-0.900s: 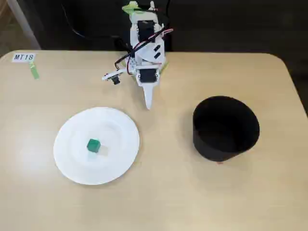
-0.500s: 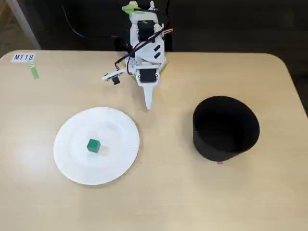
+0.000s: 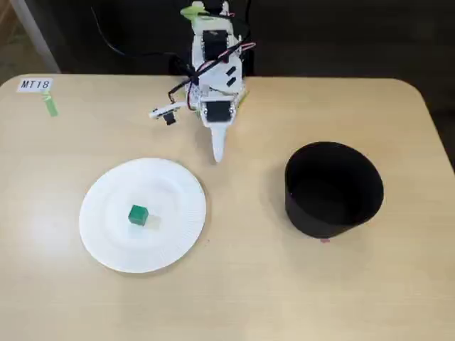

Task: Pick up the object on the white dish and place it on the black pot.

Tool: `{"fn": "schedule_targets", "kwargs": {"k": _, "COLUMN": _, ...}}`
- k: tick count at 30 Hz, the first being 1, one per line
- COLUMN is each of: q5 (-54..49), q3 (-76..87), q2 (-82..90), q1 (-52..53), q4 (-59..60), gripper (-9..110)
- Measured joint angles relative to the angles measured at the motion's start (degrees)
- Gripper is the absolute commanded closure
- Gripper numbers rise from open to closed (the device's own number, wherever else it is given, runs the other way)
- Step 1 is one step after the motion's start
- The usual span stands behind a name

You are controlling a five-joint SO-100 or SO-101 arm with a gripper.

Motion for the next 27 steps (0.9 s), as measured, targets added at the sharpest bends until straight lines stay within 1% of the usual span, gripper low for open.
{"fn": "schedule_targets", "kwargs": {"k": 3, "q5": 0.88, "q3": -9.05, "q2": -4.75, "q1": -0.09, "q4": 0.53, "gripper": 102}}
{"fn": "schedule_targets", "kwargs": {"k": 5, "q5": 1.14, "q3": -15.38, "q2": -13.97, "q1": 1.85, "q4": 0.62, "gripper": 102}}
{"fn": "schedule_targets", "kwargs": {"k": 8, "q5": 1.14, "q3": -25.75, "q2": -30.94, "q1": 1.32, "q4": 0.79, "gripper": 102}}
{"fn": "schedule_targets", "kwargs": {"k": 11, "q5": 1.32, "q3": -35.95, "q2": -45.79, "q1": 3.96, "q4": 2.55, "gripper": 102}}
{"fn": "schedule_targets", "kwargs": {"k": 14, "q5": 2.72, "q3": -44.56, "q2": -56.43, "q1": 5.71, "q4": 3.87, "gripper": 101}}
{"fn": "schedule_targets", "kwargs": {"k": 19, "q5": 5.98, "q3": -54.67, "q2": -71.72, "q1": 12.22, "q4": 5.27, "gripper": 101}}
{"fn": "schedule_targets", "kwargs": {"k": 22, "q5": 5.98, "q3": -63.02, "q2": -82.79, "q1": 14.68, "q4": 8.7, "gripper": 101}}
{"fn": "schedule_targets", "kwargs": {"k": 27, "q5": 3.96, "q3": -80.77, "q2": -101.78, "q1": 18.63, "q4": 18.11, "gripper": 101}}
